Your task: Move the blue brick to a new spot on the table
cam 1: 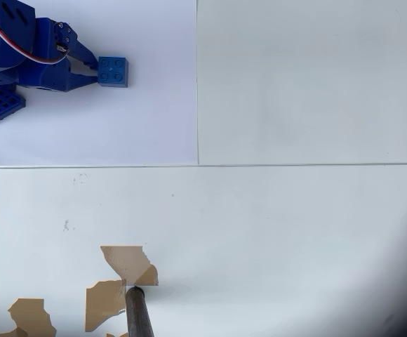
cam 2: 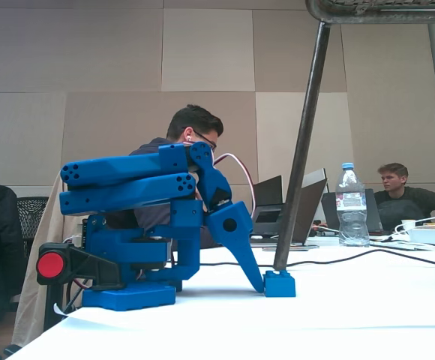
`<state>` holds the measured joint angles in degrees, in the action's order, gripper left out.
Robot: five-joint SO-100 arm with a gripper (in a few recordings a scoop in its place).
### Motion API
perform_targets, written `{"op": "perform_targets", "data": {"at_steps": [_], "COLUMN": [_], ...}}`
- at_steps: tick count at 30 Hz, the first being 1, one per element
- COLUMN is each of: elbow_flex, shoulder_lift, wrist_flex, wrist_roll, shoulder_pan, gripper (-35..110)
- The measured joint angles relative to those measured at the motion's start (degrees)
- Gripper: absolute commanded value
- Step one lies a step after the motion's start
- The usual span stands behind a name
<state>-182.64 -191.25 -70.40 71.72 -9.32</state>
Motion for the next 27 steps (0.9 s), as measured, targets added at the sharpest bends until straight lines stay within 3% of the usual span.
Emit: {"op": "perform_targets", "data": {"at_steps": [27], "elbow_flex": [0.0], "shoulder_lift": [0.0], "wrist_flex": [0.0], "wrist_roll": [0.0], "shoulder_pan": [1.1], "gripper": [8]}}
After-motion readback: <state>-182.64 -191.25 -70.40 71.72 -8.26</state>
